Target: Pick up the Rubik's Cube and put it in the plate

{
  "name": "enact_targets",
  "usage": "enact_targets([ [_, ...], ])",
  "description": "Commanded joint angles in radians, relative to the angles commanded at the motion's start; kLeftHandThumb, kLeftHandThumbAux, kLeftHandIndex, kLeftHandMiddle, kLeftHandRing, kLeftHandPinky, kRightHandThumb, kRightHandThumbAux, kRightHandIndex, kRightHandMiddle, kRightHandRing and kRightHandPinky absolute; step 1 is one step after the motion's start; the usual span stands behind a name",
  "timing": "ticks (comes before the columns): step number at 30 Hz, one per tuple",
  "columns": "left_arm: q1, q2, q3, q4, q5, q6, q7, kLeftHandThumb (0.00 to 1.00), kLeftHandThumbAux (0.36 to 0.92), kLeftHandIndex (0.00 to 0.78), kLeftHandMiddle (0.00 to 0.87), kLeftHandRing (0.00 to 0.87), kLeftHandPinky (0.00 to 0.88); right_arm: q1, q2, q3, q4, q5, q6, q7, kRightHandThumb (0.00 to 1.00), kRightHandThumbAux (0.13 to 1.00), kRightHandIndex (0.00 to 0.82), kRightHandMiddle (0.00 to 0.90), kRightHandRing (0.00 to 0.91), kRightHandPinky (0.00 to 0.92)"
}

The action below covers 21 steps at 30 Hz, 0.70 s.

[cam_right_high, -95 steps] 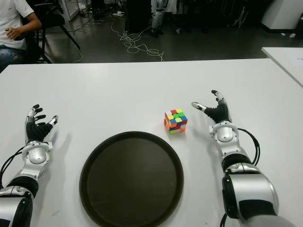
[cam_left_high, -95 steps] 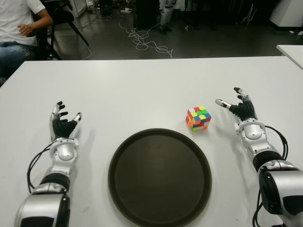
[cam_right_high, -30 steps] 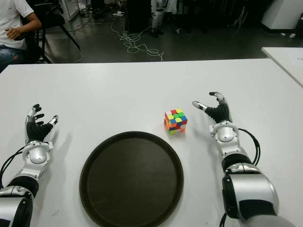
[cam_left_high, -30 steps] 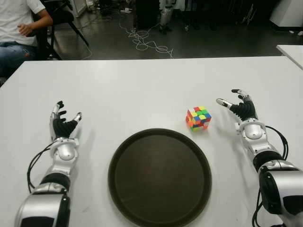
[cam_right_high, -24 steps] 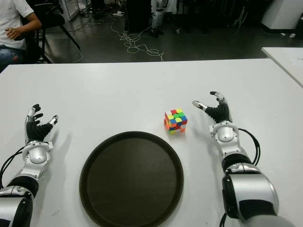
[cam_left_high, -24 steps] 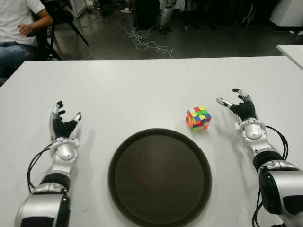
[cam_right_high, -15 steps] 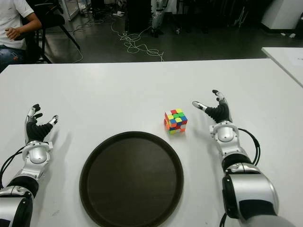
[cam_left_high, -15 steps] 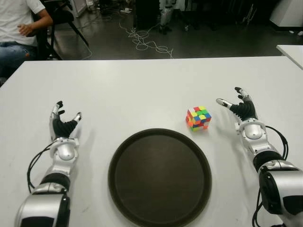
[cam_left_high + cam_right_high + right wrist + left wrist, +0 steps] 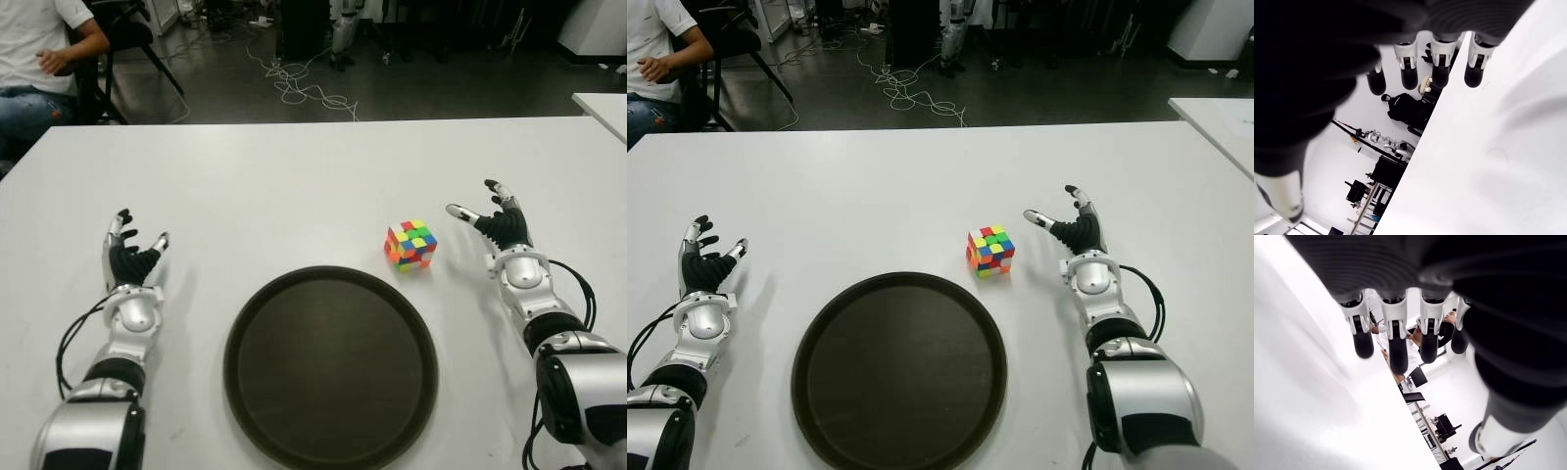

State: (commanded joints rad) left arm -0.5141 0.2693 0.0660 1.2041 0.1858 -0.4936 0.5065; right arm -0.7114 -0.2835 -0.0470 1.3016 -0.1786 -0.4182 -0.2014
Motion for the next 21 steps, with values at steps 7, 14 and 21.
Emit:
enact_targets([
  [7,0.001,0.0,-0.004,-0.001,0.004,0.002,0.006,0.068,0.734,0.119,0.169,0.188,0.224,0.004,0.002,0.005,-0.004,-0.004,-0.025,-0.009,0.0,0.625,0.139,0.081,0.06,0.054],
  [14,0.003,-0.002,-0.008,-0.004,0.005,-0.001,0.014,0.068,0.74,0.122,0.178,0.196,0.225,0.021,0.005,0.049,-0.017,-0.06,-0.087,-0.078,0.0,0.613,0.112,0.083,0.075,0.086],
  [21,0.005,-0.003,-0.011,-0.007,0.006,-0.004,0.013,0.071,0.735,0.12,0.169,0.182,0.21,0.03,-0.003,0.103,-0.021,-0.125,-0.146,-0.153,0.0,0.649,0.074,0.076,0.091,0.133],
])
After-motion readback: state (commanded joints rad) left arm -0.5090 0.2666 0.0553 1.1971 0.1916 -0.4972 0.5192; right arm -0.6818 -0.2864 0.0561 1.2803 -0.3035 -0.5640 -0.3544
